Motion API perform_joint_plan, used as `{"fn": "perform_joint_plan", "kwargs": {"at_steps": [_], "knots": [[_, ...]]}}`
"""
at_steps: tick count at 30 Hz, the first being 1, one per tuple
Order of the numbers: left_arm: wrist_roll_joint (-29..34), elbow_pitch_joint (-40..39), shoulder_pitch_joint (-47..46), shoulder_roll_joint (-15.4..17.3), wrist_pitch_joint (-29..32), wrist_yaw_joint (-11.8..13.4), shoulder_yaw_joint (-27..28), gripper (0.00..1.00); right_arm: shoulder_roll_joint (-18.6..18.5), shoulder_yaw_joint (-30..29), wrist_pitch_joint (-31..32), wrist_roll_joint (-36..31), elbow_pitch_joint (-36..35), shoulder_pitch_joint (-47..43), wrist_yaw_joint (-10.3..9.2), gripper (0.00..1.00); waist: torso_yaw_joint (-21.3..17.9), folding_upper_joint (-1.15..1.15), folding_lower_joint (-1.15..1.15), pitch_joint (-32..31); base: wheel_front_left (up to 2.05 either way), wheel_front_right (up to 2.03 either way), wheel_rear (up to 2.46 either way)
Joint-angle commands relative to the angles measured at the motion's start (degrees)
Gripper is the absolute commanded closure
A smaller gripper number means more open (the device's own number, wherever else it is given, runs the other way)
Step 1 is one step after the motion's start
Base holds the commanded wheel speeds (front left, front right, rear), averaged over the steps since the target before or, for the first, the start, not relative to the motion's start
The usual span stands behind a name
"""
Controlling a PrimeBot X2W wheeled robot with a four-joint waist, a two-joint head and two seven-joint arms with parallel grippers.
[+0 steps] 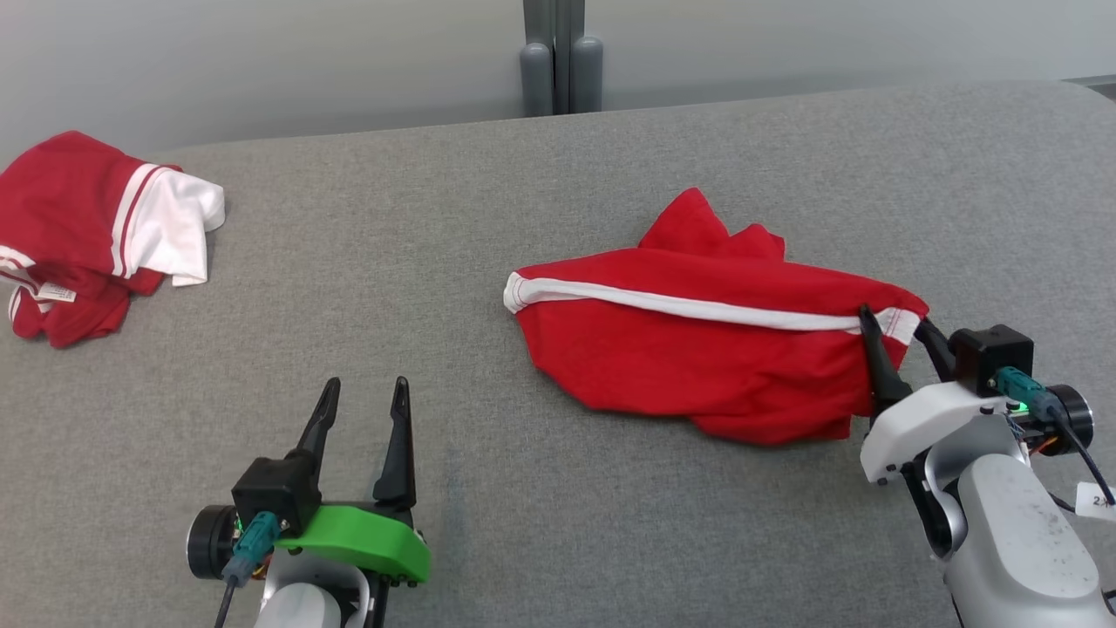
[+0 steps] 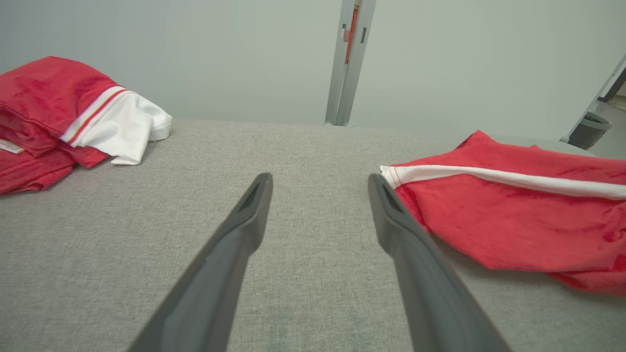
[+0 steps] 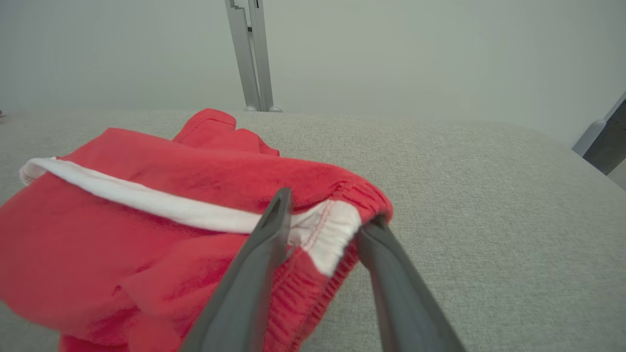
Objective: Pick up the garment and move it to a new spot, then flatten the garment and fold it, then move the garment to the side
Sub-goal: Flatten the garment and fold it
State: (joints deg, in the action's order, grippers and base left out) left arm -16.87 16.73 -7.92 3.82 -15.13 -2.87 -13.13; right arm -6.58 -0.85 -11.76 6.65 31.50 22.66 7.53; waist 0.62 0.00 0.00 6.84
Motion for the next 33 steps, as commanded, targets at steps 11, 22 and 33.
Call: {"fn": "perform_joint_plan", "kwargs": {"at_steps": [11, 22, 33], "knots": [[-0.6, -0.3, 2.2, -0.7, 0.0, -1.3, -0.5, 0.00, 1.3, -4.4, -3.1, -1.9, -4.9, -8.1, -0.08, 0.00, -1.8, 0.00, 0.00, -3.3, 0.00, 0.00, 0.00], [-0.8, -0.6, 5.0, -0.9, 0.0, -1.1, -0.1, 0.00, 3.6, -4.1, -3.5, -3.9, -13.2, -13.5, -0.08, 0.00, -1.6, 0.00, 0.00, -7.1, 0.00, 0.00, 0.00], [-1.5, -1.4, 7.3, -0.9, 0.0, 0.0, 1.9, 0.00, 3.6, -2.4, -3.5, 0.5, -14.7, -16.2, -0.09, 0.00, -0.7, 0.00, 0.00, -8.6, 0.00, 0.00, 0.00]]}}
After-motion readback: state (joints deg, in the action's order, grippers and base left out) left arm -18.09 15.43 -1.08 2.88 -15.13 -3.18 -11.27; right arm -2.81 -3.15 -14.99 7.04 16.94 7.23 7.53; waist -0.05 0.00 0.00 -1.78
